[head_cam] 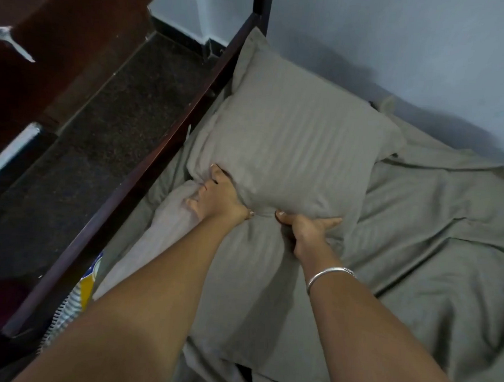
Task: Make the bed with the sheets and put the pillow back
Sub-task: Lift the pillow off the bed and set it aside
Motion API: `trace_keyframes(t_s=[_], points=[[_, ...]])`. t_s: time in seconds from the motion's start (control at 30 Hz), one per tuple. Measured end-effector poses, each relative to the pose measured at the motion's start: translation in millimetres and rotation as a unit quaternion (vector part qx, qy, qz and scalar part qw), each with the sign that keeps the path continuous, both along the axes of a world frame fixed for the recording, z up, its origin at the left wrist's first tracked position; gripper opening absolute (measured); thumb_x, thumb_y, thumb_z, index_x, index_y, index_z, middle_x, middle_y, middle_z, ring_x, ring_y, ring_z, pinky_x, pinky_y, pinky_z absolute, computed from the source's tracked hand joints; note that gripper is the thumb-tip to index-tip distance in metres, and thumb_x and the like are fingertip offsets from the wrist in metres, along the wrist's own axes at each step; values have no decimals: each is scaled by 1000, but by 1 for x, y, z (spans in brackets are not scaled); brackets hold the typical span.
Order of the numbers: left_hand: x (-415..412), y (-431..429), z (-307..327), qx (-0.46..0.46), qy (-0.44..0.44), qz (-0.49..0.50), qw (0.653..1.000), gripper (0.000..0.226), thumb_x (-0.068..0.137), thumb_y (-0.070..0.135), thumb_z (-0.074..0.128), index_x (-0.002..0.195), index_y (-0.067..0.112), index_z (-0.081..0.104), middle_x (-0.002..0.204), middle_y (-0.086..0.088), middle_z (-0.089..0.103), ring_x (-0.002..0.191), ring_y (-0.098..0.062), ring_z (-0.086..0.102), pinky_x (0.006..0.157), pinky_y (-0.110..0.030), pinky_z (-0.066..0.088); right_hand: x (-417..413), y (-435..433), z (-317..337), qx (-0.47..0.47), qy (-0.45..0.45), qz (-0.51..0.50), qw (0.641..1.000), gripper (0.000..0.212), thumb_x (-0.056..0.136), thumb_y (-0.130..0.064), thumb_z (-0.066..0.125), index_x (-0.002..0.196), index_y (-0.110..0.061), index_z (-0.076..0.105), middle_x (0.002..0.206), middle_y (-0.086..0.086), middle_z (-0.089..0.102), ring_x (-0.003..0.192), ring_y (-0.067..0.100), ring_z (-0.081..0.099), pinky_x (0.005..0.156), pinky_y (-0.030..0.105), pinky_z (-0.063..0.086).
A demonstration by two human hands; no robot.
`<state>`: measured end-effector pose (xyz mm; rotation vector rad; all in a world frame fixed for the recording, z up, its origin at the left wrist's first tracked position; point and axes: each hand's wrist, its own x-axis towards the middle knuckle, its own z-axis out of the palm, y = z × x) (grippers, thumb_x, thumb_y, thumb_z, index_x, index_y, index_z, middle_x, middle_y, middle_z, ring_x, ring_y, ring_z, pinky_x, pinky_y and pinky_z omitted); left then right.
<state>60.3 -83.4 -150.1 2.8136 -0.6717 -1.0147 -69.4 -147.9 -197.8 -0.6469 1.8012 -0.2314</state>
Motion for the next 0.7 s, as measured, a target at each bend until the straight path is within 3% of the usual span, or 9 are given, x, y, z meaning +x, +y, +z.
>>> trace_keyframes(t_s=[0.1, 0.17, 0.2, 0.27, 0.33, 0.43, 0.53, 0.63, 0.7], points=[[3, -7, -7, -27, 17, 45, 999, 114, 73, 24, 78, 148, 6, -6, 147, -18, 33, 132, -36, 36, 107, -50, 28, -3, -4, 15, -4, 39, -1, 999, 137, 46, -16, 88, 148, -17, -3, 142, 16, 37, 122, 28, 45, 105, 38, 36], [8, -8, -12, -44, 44, 71, 995, 97, 74, 17, 75, 146, 5, 12, 138, -16, 44, 123, -36, 46, 102, -47, 40, -10, -7, 19, -6, 13, -13, 1000, 103, 61, -3, 83, 139, -6, 16, 128, 10, 43, 106, 22, 44, 92, 28, 37], [10, -8, -11, -45, 56, 65, 995, 90, 73, 16, 75, 143, 5, 19, 133, -15, 48, 119, -35, 49, 98, -46, 43, -13, -7, 22, -10, -17, -28, 999, 98, 63, 4, 79, 138, -5, 17, 121, 5, 42, 103, 19, 44, 89, 27, 38], [10, -8, -6, -48, 75, 40, 995, 83, 73, 17, 74, 139, 7, 26, 130, -14, 51, 116, -34, 51, 97, -43, 46, -18, -3, 28, -26, -57, -67, 996, 104, 55, 14, 75, 141, -5, 19, 127, 5, 49, 104, 22, 54, 94, 36, 47], [8, -8, 4, -59, 76, 25, 995, 73, 74, 14, 75, 135, 8, 36, 126, -13, 55, 112, -31, 54, 93, -33, 45, -21, 3, 37, -46, -88, -97, 990, 100, 49, 18, 73, 136, -5, 30, 121, 15, 58, 97, 29, 63, 86, 50, 54], [0, -4, 22, -102, 69, 21, 992, 54, 77, 9, 72, 126, 10, 50, 113, -10, 63, 93, -24, 58, 80, -26, 45, -31, 8, 60, -71, -131, -132, 980, 83, 52, 23, 69, 128, 0, 43, 111, 14, 63, 87, 27, 63, 76, 39, 56], [-15, 2, 39, -150, 60, 2, 987, 54, 73, 8, 74, 123, 7, 55, 109, -14, 66, 96, -29, 61, 86, -35, 51, -49, 13, 86, -94, -167, -161, 968, 68, 59, 28, 62, 120, 2, 48, 93, 10, 60, 72, 22, 57, 59, 26, 50], [-32, 1, 58, -178, 50, -30, 982, 49, 70, 10, 78, 115, 4, 60, 107, -16, 67, 98, -31, 62, 85, -34, 51, -73, 18, 107, -114, -187, -205, 954, 81, 59, 29, 58, 133, -1, 41, 90, 6, 59, 84, 25, 56, 73, 39, 50], [-47, -5, 71, -190, 52, -51, 979, 46, 67, 12, 80, 110, 4, 63, 105, -17, 68, 96, -31, 64, 84, -37, 52, -92, 19, 122, -121, -187, -220, 950, 88, 57, 27, 59, 135, -8, 41, 98, 12, 63, 89, 29, 59, 75, 39, 48]])
